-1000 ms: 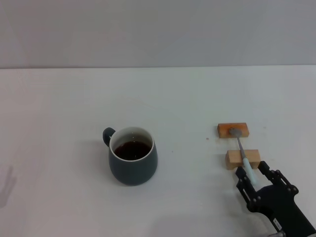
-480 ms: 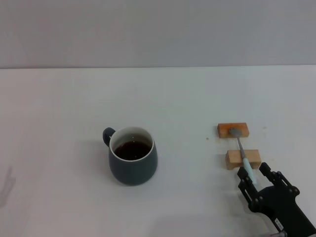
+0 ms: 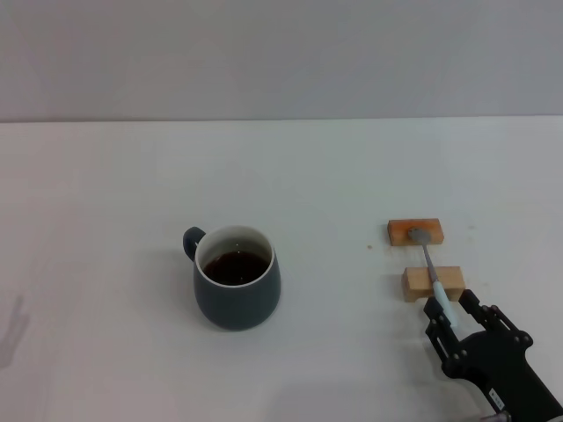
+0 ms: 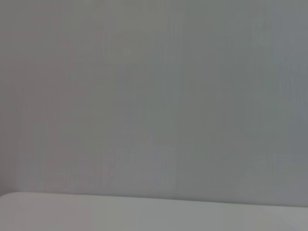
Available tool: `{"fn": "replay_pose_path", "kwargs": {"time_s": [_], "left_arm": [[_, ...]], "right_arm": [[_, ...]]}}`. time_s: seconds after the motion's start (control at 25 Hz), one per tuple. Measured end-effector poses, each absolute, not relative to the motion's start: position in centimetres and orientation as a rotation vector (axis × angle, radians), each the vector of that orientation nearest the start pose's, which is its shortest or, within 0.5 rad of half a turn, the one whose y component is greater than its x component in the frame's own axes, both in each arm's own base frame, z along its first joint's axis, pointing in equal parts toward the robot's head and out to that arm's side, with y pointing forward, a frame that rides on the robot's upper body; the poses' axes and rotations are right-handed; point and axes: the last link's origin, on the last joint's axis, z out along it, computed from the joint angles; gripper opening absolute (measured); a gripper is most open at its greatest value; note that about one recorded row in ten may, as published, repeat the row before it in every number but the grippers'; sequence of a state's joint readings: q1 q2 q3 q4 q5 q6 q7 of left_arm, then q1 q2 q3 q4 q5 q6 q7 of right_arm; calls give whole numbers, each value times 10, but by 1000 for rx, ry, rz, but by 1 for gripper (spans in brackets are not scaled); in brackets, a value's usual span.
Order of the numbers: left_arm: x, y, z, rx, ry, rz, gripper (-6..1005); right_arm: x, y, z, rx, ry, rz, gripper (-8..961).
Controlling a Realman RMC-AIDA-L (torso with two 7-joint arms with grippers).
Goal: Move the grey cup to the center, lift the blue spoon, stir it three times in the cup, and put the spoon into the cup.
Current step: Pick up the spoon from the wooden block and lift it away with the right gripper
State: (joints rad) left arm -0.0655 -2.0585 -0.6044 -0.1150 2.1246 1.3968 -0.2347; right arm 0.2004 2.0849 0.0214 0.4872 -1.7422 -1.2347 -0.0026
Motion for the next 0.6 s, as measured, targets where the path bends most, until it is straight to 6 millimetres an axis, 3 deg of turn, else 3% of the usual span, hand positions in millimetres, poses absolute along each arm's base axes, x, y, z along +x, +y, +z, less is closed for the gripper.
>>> {"fn": "replay_pose_path", "kwargs": {"time_s": [0.6], "left_arm": [[-408,182,4,-1472,-682,-594,863]], "right_arm": [[309,202,-113,-1839,794,731,422]]}}
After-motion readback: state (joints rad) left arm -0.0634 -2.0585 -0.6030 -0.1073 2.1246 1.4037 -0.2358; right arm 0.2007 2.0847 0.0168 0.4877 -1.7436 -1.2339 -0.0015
